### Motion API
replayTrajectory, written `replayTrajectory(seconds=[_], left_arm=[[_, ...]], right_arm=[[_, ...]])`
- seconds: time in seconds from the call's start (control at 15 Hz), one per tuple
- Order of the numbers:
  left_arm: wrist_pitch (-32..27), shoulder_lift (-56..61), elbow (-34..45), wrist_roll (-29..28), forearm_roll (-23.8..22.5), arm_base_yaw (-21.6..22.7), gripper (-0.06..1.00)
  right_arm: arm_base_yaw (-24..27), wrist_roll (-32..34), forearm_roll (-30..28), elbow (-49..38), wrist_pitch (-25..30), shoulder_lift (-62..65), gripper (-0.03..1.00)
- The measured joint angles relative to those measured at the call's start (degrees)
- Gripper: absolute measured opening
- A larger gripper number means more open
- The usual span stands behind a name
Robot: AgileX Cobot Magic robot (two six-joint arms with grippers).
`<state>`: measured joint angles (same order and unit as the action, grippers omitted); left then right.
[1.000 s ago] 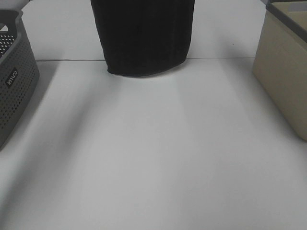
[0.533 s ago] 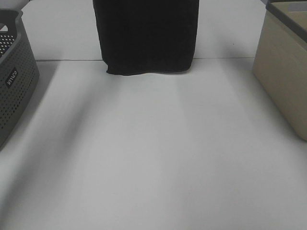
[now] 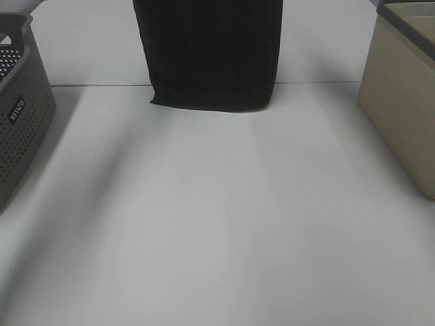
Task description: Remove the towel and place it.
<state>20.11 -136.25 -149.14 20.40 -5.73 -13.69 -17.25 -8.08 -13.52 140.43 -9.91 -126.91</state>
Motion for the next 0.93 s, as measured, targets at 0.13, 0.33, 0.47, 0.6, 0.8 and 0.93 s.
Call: replayTrajectory(seconds=[0.13,0.33,0.47,0.6,0.8,0.93], left_arm=[[-5.7,0.0,0.0,0.0,-0.6,0.0,0.00],[-15.2,0.3,-0.2,-0.2,-0.6,-0.3,0.00],[-25.9,0.6,-1.7,-0.2,-0.2,-1.0,0.00],[-33.7,1.4,-2.5,-0.2,0.7,-1.6,0.00],[-56.7,8.1,-2.6,-0.3,6.1,-2.3,0.00],[-65.3,10.4,-2.7,-0.4,8.1,-2.3,0.00]], right_arm=[[0.0,0.3,0.0,0.0,4.6,0.0,0.02],[0.0,3.2,0.9,0.0,11.9,0.0,0.02],[0.0,4.6,3.1,0.0,19.5,0.3,0.02],[0.1,4.8,5.3,0.0,26.2,1.3,0.02],[0.1,4.7,13.1,0.0,45.4,6.3,0.02],[0.1,4.7,15.9,0.1,51.7,8.1,0.02]])
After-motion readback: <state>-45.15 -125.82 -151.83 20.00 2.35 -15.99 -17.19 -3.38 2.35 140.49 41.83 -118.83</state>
